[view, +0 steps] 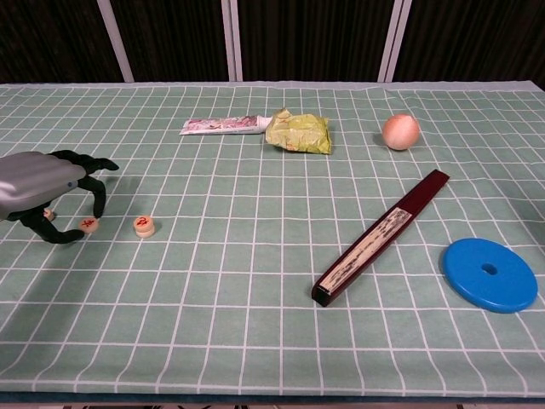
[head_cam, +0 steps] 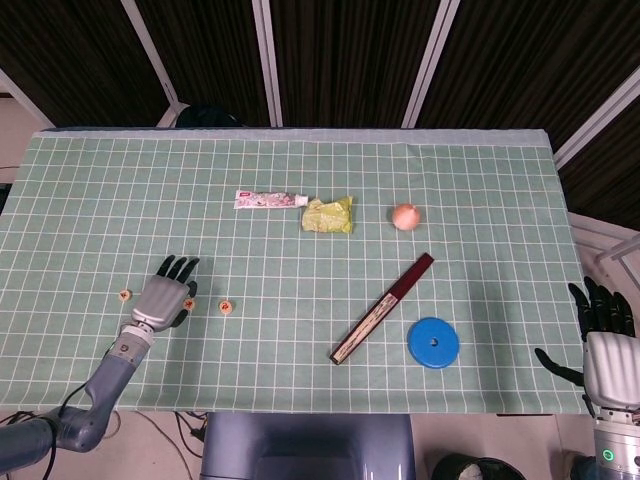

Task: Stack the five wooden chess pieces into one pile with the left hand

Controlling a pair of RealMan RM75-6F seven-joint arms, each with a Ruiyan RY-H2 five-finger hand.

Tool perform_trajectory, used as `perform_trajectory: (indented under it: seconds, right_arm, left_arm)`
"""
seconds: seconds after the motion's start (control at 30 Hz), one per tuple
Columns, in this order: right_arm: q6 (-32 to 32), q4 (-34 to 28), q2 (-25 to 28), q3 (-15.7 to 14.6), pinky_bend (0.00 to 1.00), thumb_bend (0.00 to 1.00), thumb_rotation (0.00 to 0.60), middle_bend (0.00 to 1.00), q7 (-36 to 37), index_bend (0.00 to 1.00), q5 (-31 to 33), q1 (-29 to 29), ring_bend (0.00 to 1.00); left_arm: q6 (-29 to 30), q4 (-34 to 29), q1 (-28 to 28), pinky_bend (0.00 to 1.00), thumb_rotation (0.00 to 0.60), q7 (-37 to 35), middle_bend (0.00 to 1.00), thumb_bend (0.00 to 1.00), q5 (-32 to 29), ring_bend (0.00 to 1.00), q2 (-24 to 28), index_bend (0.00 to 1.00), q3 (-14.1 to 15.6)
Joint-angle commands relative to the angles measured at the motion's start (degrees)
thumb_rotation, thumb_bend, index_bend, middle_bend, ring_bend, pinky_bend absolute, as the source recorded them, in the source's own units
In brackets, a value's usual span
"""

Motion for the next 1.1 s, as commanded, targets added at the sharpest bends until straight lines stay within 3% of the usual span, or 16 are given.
perform_trajectory:
  seconds: [0.03,1.1]
  right_arm:
    - [-0.01,-0.01,0.00,0.00,0.00,0.23,0.600,0.01,0.01,0.08,-0.01,0.01,0.00]
    - [-0.05,-0.03,-0.01,0.01,0.00,0.23,0.600,0.01,0.02,0.08,0.00,0.03,0.00]
  left_arm:
    - [0.05,-0.41,0.03,0.00,0.600,0.59,0.02,0.32,-0.30,0.00,-0.01,0.46,-0.20]
    - [0.03,-0.33,0.32,0.00,0.600,4.24,0.02,0.33,-1.26,0.00,-0.60,0.47,-0.58]
